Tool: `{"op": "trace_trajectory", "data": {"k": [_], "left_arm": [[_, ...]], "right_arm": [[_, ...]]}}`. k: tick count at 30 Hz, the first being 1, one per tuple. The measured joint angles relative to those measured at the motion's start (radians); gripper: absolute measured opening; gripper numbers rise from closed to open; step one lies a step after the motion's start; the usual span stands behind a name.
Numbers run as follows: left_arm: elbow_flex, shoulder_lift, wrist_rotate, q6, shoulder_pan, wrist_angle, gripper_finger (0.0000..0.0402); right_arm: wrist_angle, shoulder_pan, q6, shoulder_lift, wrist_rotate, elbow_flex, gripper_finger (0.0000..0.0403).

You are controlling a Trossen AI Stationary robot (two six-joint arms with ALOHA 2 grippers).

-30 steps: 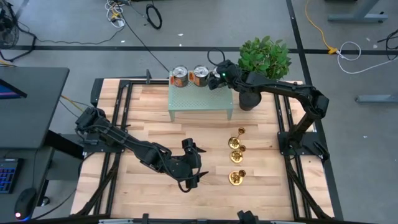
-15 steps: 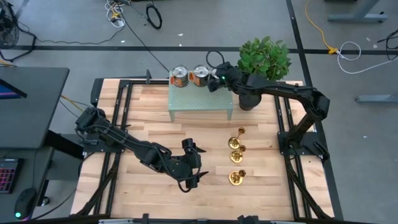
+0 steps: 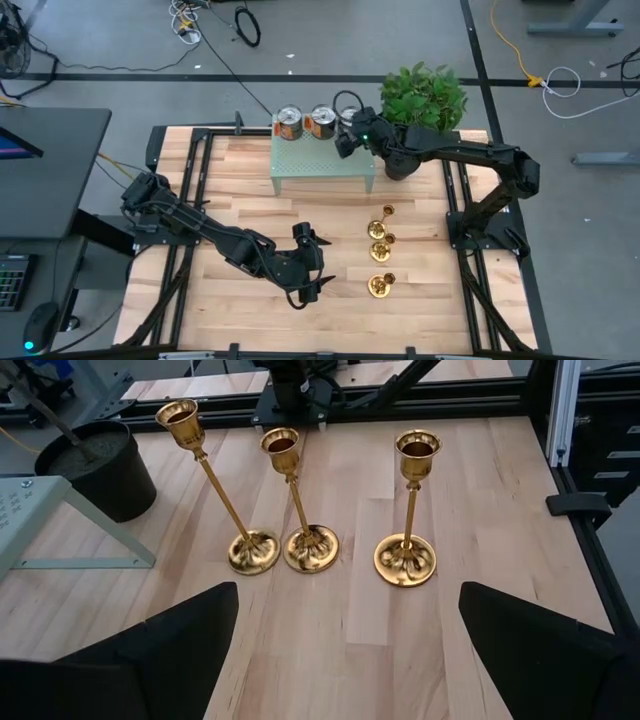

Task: Pick & Place candle stick holders
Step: Put the center gold candle holder on the shelf

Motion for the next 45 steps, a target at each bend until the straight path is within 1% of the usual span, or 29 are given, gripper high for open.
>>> {"op": "trace_trajectory", "data": {"k": [4,9,15,17,21,24,26,28,32,34,36,39,43,45], "left_arm": [[0.0,0.0,0.0,0.0,0.0,0.0,0.039],[0.0,0.0,0.0,0.0,0.0,0.0,0.039],[0.0,0.0,0.0,0.0,0.0,0.0,0.039],[0.0,0.0,0.0,0.0,0.0,0.0,0.039],[0.0,0.0,0.0,0.0,0.0,0.0,0.039],[0.0,0.0,0.0,0.0,0.0,0.0,0.039],[0.0,0.0,0.0,0.0,0.0,0.0,0.039],[0.0,0.0,0.0,0.0,0.0,0.002,0.039],[0.0,0.0,0.0,0.0,0.0,0.006,0.039],[0.0,0.0,0.0,0.0,0.0,0.01,0.039],[0.0,0.0,0.0,0.0,0.0,0.011,0.039],[0.0,0.0,0.0,0.0,0.0,0.015,0.039],[0.0,0.0,0.0,0.0,0.0,0.021,0.039],[0.0,0.0,0.0,0.0,0.0,0.022,0.039]], "right_arm": [[-0.004,0.033,0.005,-0.001,-0.015,0.0,0.0394],[-0.01,0.105,0.001,-0.001,-0.031,0.0,0.0394],[-0.122,0.205,0.049,-0.001,0.007,0.0,0.0394],[-0.178,0.242,0.087,-0.001,-0.028,0.0,0.0394],[-0.272,0.332,0.133,-0.001,-0.147,0.0,0.0394],[-0.328,0.407,0.128,-0.005,-0.162,0.0,0.0394],[-0.384,0.462,0.14,-0.023,-0.126,-0.002,0.0394],[-0.435,0.527,0.183,-0.051,-0.061,-0.002,0.0394],[-0.521,0.689,0.321,-0.109,0.04,-0.002,0.0394],[-0.561,0.794,0.429,-0.137,0.123,-0.009,0.0394],[-0.593,0.899,0.558,-0.165,0.21,-0.048,0.0394],[-0.625,1.044,0.748,-0.198,0.285,-0.131,0.0394],[-0.649,1.17,0.918,-0.239,0.406,-0.227,0.0394],[-0.653,1.21,0.973,-0.254,0.443,-0.266,0.0394]]}}
